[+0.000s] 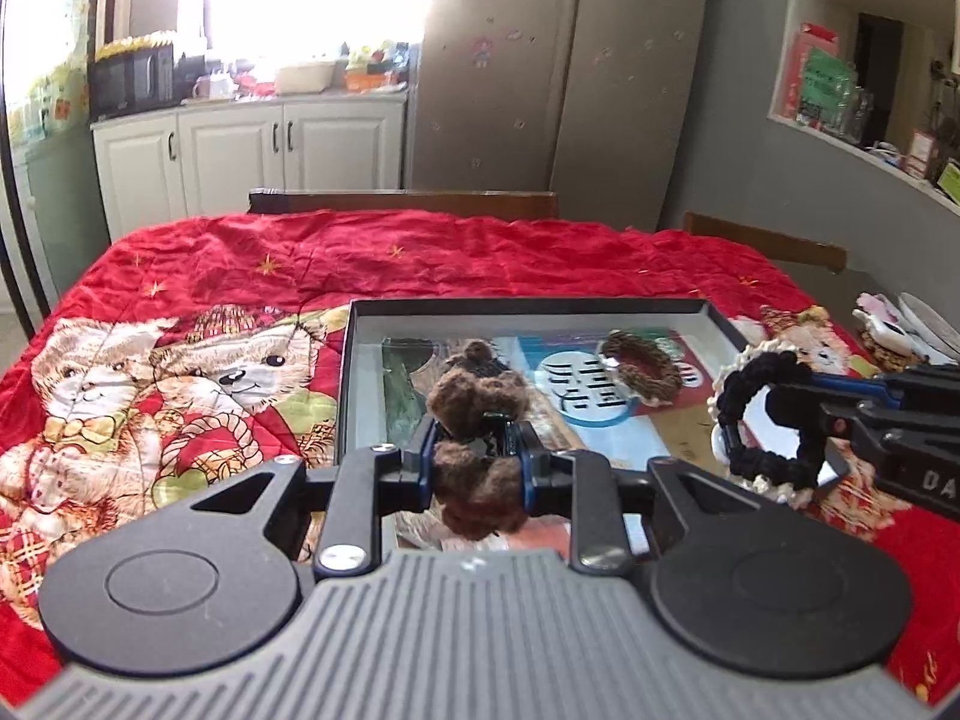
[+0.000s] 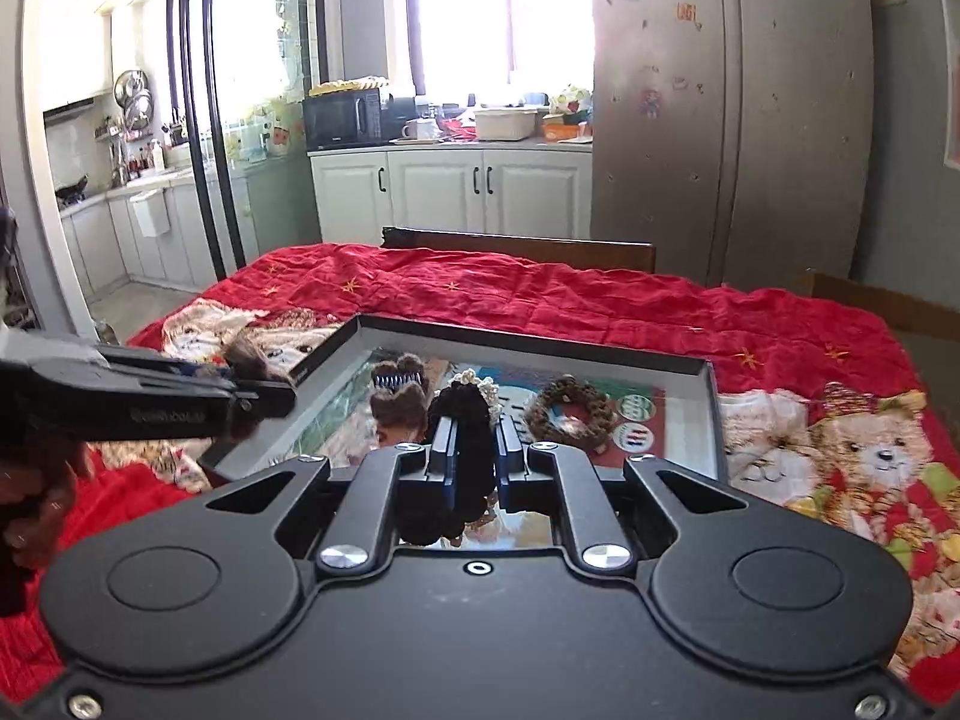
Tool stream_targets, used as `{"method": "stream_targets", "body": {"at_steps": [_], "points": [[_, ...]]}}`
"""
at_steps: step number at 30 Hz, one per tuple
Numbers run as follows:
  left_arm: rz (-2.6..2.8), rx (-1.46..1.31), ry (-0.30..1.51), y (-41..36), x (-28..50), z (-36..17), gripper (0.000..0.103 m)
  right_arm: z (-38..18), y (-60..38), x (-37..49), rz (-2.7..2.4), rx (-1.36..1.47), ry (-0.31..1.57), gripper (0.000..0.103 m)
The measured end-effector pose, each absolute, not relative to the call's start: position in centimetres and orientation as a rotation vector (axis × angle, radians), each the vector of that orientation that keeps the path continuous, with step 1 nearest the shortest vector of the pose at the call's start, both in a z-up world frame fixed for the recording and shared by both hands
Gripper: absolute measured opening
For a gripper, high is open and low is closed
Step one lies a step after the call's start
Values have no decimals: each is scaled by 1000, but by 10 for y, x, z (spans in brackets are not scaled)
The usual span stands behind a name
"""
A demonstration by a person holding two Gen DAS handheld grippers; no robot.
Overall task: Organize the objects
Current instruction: 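Carry both items into the black tray box and open both tools to release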
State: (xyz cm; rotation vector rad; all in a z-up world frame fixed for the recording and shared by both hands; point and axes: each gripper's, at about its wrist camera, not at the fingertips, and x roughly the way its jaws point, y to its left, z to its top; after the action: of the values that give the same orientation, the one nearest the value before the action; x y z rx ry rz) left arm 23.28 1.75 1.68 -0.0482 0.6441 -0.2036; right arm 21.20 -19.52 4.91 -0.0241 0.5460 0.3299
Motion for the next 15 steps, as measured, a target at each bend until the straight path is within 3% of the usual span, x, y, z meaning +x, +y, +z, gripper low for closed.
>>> {"method": "stream_targets", "body": {"at_steps": [15], "points": [[-139,-42,730,15,294,-10,31,23,-165,303,311,18,645,12]]}}
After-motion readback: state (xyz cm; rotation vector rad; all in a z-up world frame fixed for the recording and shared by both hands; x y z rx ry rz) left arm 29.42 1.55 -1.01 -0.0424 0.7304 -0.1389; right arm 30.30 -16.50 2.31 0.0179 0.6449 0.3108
